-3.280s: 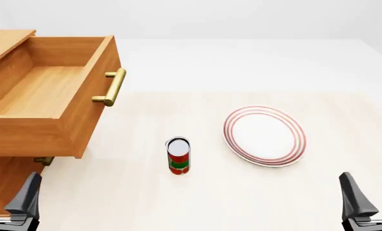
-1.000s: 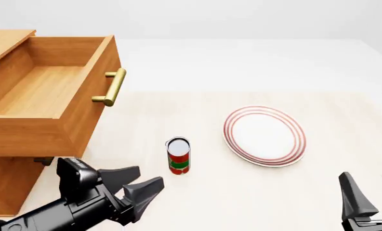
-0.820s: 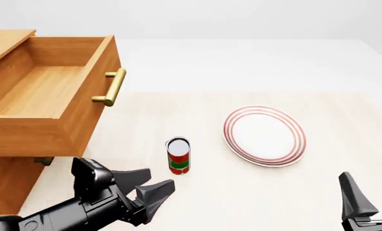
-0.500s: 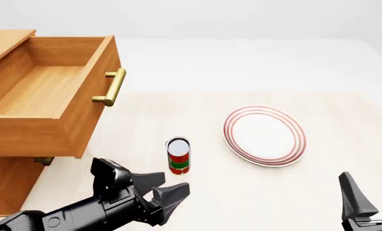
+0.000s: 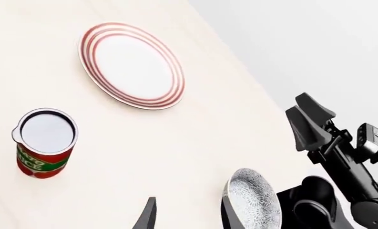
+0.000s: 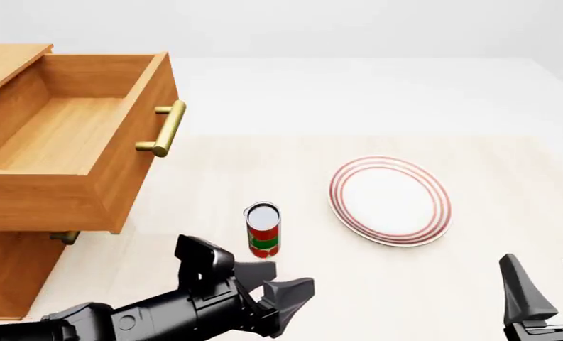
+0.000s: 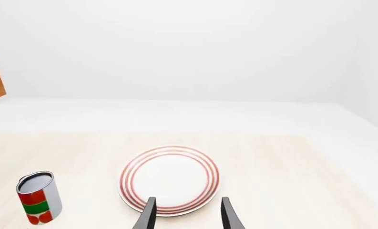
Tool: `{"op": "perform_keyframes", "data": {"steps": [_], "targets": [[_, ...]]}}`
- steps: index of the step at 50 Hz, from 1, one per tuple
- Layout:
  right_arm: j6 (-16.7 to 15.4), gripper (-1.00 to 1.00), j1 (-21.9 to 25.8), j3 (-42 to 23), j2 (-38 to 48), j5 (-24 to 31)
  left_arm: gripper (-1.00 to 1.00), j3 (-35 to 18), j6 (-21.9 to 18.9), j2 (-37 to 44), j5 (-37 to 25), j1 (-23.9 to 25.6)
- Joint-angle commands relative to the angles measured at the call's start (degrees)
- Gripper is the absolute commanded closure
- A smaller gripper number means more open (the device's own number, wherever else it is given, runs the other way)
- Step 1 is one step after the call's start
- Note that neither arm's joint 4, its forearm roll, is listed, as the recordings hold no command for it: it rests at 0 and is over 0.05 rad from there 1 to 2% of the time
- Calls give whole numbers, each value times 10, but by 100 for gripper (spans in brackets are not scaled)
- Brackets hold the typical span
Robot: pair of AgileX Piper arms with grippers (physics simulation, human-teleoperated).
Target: Put the bowl in the top drawer of the cabinet.
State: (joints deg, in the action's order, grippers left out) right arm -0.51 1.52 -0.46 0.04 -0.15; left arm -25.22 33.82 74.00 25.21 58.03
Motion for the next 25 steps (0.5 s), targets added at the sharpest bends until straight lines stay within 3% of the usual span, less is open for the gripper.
{"op": "perform_keyframes", "data": {"steps": [1, 25], "targets": [[0, -100, 0, 0, 0, 0, -100, -24, 15, 41, 14, 23], [0, -100, 0, 0, 0, 0, -100, -69, 59, 113, 31, 68]]}}
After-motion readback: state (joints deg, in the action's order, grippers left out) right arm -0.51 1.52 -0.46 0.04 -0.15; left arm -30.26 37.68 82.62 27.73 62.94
